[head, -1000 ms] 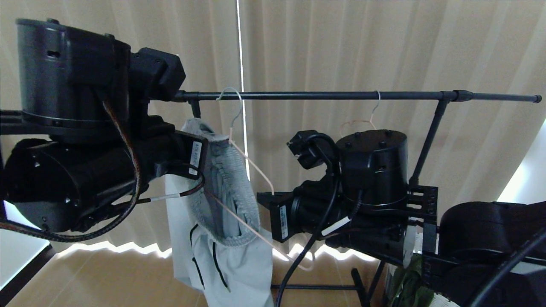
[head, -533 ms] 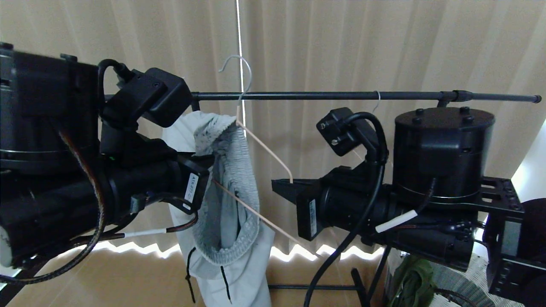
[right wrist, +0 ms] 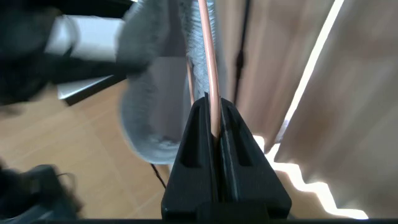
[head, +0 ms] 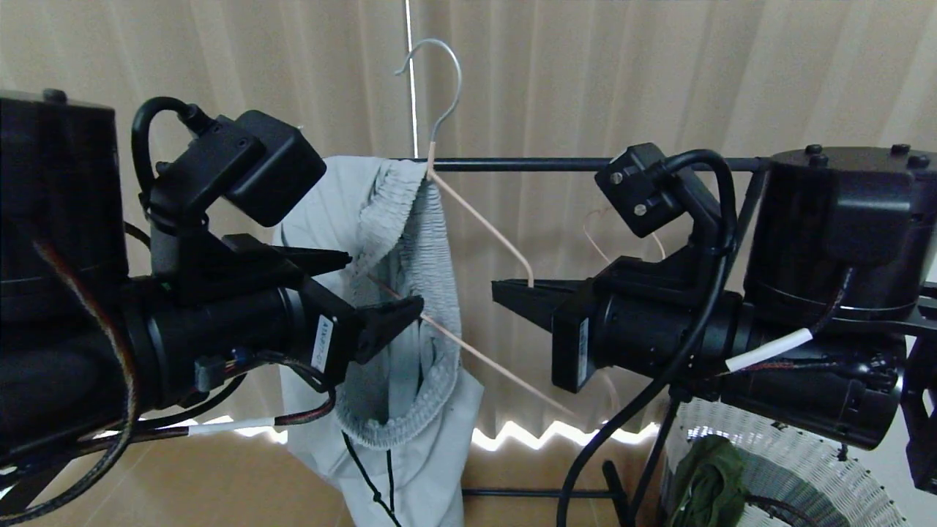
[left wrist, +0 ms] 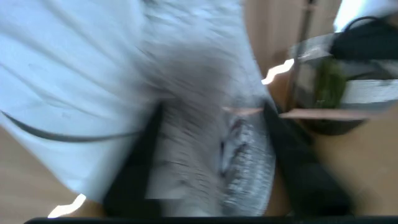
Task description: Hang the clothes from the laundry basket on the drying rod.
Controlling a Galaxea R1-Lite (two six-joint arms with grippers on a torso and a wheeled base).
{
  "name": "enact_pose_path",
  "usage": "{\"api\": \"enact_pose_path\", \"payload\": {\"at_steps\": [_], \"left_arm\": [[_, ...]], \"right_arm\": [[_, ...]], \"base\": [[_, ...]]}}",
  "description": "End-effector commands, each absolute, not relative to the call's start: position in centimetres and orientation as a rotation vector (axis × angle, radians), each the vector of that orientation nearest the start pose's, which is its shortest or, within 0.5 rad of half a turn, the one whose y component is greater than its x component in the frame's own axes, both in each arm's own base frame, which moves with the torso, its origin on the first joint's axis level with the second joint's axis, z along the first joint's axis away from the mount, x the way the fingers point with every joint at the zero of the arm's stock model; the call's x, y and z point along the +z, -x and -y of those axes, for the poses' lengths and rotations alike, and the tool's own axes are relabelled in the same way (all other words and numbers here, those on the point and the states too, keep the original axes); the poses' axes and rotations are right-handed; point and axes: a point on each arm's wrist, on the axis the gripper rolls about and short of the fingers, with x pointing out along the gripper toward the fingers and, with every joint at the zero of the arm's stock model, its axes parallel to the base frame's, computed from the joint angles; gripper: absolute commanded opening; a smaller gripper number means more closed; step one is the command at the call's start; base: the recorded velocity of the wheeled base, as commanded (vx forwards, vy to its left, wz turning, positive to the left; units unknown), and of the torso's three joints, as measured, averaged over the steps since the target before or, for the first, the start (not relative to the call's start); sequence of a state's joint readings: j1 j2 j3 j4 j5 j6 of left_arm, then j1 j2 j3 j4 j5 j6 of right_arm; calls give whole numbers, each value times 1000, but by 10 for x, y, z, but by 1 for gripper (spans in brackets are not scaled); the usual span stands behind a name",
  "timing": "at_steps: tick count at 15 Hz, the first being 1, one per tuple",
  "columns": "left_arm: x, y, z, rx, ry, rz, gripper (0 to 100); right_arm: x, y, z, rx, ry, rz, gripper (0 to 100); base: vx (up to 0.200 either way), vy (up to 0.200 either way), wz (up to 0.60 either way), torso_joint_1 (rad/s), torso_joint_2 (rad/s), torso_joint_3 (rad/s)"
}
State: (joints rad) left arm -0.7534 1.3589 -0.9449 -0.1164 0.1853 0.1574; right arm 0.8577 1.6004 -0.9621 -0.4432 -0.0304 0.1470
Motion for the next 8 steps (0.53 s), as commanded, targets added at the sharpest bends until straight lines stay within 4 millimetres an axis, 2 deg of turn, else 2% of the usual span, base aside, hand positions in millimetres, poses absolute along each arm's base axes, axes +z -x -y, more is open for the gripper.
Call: {"api": "enact_pose_path", "payload": {"at_steps": [1,4,8], "left_arm": [[261,-158,144,-609,-285,-205,100],[262,-151,131,-588,-275,-167,100],[263,-147,104,-497,-295,-137,100]], "right_arm": [[241,-198,-212,778,-49,-220,0],[243,-201,-189,747,-23,-198,0],[234,-194,-150,771,-12,-220,0]], "base": [[0,0,0,0,0,0],[0,0,0,0,0,0],[0,0,0,0,0,0]]}}
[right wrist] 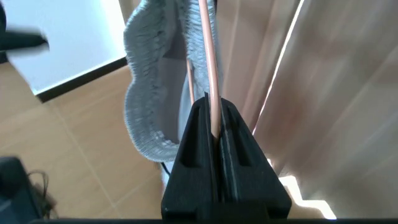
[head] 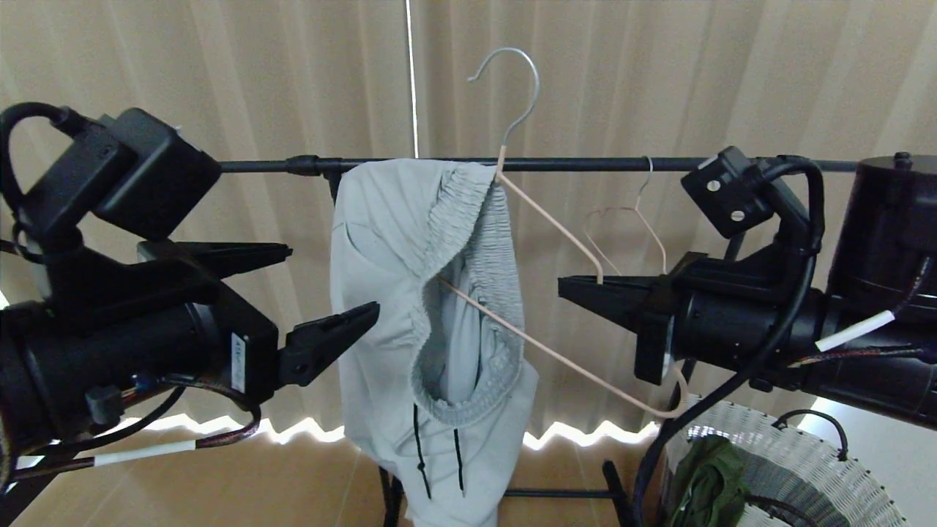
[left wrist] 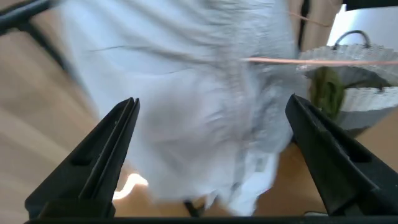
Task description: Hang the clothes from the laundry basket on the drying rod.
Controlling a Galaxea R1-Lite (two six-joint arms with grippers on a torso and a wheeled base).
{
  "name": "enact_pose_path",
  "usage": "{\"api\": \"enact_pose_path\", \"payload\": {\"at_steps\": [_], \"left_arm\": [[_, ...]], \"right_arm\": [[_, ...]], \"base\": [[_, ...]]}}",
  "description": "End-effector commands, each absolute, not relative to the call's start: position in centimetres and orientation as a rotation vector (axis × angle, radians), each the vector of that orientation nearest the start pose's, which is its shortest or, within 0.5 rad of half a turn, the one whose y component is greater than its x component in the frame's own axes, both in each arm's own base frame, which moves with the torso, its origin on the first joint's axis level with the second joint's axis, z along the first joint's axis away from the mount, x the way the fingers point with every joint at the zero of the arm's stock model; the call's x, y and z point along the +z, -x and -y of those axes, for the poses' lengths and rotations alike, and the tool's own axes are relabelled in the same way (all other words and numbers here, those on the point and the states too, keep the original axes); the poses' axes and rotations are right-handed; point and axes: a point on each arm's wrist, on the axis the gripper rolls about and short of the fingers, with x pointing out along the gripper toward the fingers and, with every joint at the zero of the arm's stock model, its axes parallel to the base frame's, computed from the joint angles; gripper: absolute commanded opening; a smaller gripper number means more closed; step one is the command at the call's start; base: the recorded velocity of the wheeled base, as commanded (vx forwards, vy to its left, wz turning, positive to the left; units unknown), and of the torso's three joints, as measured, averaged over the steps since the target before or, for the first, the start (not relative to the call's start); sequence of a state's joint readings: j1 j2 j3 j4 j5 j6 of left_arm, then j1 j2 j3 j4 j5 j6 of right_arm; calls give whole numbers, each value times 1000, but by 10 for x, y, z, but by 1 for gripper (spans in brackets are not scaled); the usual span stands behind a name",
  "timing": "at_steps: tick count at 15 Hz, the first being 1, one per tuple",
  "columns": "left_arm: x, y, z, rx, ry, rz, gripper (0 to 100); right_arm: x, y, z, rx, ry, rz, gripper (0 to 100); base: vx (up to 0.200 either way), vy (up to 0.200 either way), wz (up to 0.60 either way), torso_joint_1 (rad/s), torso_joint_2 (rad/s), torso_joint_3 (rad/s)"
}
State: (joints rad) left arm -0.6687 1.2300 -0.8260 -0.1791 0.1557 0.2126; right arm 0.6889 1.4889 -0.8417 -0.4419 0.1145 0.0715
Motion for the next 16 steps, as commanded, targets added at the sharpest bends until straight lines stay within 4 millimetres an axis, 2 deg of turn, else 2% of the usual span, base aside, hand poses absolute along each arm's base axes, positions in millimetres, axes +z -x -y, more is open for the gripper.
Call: {"api": "enact_pose_path", "payload": {"at_steps": [1,5,8,10,11,13,16], "left_arm": [[262,-148,102,-488,-306,-126,100],[267,-152,104,-511,-344,-8,100],[277,-162,95,-528,-375,37,100],[273,-171,90,-485,-420,19,100],[263,-185,86,-462,-495,-18,100],[256,-195,90,-568,-557,-2,100],[254,-203,96,-632,-643,66,100]], "right_arm": [[232,-196,-144,769,-7,-228,0],[227,-198,-139,775,-7,-252,0],[218,-191,-135,810,-5,-285,0],[217,-188,-134,825,-6,-288,0],[216,-187,-133,834,-6,-291,0],[215,-187,-134,850,6,-296,0],[209,-185,-135,912,59,-344,0]], "base": [[0,0,0,0,0,0],[0,0,0,0,0,0],[0,0,0,0,0,0],[0,0,0,0,0,0],[0,0,0,0,0,0],[0,0,0,0,0,0],[0,0,0,0,0,0]]}}
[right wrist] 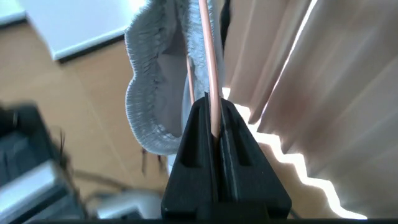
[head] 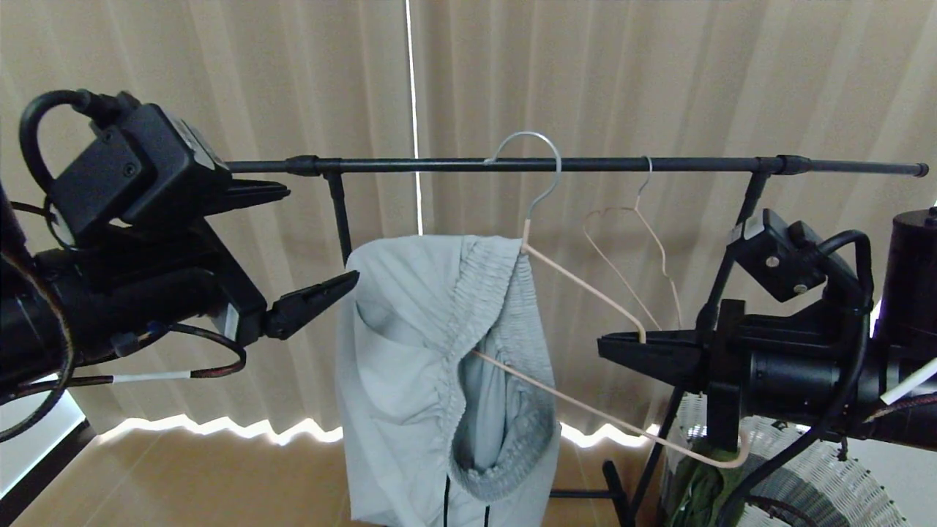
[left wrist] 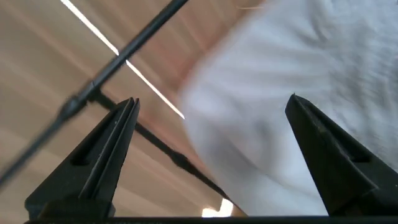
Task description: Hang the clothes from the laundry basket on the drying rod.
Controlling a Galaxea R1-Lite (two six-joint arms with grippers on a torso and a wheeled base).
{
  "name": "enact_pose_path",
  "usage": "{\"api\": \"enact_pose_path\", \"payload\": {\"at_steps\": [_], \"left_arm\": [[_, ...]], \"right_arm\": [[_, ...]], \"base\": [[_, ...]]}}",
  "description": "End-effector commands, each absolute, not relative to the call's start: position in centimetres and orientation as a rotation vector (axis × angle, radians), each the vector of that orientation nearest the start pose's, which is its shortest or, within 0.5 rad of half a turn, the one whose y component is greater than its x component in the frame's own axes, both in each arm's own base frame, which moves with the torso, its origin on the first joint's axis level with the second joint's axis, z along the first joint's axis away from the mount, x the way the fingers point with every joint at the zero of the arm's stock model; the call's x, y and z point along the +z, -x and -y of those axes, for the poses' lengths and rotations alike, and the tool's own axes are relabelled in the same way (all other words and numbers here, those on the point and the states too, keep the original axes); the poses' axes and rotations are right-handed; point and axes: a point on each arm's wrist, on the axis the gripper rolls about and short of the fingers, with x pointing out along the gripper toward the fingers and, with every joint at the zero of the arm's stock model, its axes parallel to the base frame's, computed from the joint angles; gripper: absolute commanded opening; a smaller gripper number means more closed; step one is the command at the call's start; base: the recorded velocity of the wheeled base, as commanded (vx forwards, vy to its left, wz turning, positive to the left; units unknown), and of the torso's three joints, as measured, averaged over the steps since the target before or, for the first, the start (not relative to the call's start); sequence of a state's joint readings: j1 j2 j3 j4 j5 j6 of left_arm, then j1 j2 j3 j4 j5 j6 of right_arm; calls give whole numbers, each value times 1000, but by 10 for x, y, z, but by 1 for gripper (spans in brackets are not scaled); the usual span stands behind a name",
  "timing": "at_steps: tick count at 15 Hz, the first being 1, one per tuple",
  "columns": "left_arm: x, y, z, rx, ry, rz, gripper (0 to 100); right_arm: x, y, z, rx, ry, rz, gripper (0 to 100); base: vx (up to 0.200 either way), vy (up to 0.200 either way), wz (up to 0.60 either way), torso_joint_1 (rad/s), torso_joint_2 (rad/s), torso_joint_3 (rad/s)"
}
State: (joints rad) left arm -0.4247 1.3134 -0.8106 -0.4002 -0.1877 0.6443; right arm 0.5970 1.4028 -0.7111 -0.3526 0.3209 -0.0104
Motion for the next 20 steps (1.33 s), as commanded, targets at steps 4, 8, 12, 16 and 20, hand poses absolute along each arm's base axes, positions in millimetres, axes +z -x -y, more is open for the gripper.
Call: {"api": "enact_pose_path", "payload": {"at_steps": [4,8,12,16,20], "left_arm": [[236,-203,115,-815,-662,70,100],[237,-213,119,-813,-662,67,100],[236,-223,123,-805,-717,81,100],[233,-226,120,-796,-742,76,100],[231,-227,121,-801,-742,69,0]], "right_arm": [[204,-189,-142,983,71,-355,0],[203,-187,-143,1021,68,-360,0],[204,-181,-151,1069,74,-357,0],[204,-177,-155,1102,79,-353,0],[205,-177,-155,1106,81,-350,0]], "base": [[0,0,0,0,0,0],[0,0,0,0,0,0],[0,0,0,0,0,0],[0,0,0,0,0,0],[0,0,0,0,0,0]]}}
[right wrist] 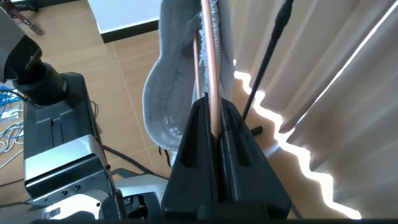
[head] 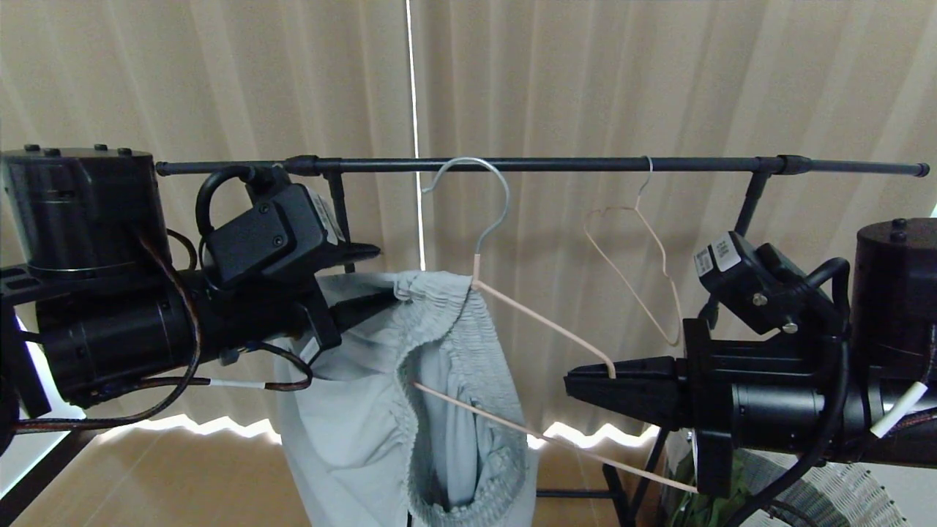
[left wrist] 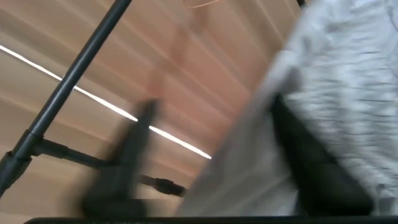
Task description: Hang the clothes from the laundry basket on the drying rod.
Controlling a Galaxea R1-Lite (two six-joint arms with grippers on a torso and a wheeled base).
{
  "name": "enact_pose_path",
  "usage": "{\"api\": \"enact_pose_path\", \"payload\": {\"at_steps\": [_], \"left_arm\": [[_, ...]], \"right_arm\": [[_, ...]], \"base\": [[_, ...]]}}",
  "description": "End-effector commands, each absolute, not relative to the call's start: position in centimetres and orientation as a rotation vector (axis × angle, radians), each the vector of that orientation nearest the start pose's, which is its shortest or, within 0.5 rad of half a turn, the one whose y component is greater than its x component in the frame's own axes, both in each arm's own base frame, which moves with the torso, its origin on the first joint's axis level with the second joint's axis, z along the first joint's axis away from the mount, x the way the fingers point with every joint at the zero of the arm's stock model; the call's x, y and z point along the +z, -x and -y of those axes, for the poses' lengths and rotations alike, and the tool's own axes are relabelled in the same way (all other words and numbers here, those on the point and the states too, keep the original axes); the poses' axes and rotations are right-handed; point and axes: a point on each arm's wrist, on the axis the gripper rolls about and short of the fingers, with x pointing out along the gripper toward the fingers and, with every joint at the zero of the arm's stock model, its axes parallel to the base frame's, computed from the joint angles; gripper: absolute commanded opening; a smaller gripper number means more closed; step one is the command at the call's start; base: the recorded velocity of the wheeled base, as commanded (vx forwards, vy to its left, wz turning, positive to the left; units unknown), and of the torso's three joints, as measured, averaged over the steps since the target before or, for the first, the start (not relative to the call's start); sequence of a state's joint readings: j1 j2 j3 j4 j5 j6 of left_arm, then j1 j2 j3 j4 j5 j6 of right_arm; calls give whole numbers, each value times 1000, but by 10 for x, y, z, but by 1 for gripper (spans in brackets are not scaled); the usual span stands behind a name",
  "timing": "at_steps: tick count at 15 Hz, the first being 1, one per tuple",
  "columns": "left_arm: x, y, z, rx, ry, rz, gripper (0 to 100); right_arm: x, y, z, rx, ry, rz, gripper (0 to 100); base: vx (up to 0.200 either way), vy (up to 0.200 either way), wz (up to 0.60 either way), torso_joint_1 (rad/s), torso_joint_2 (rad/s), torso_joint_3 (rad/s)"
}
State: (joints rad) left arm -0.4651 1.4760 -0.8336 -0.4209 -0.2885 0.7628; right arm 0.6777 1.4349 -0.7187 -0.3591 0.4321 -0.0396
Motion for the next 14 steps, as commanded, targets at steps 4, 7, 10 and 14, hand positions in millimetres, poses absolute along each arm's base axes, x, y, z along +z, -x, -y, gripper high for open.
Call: {"api": "enact_pose_path", "payload": {"at_steps": [4,7,10,14], "left_arm": [[226,-225,120,-809,-742,50,0],[222,-225,119,-804,-738,48,0],[224,-227,117,-782,-739,63,0],[220,-226,107,-651,-760,-2,0]], "right_arm": [[205,-177,-154,1106,81,-345,0],[206,-178,-154,1100,78,-344,0],[206,-178,-154,1097,80,-343,100],[208,-184,-147,1045,80,-292,100]], "base": [[0,0,0,0,0,0],[0,0,0,0,0,0],[0,0,0,0,0,0],[0,0,0,0,0,0]]}}
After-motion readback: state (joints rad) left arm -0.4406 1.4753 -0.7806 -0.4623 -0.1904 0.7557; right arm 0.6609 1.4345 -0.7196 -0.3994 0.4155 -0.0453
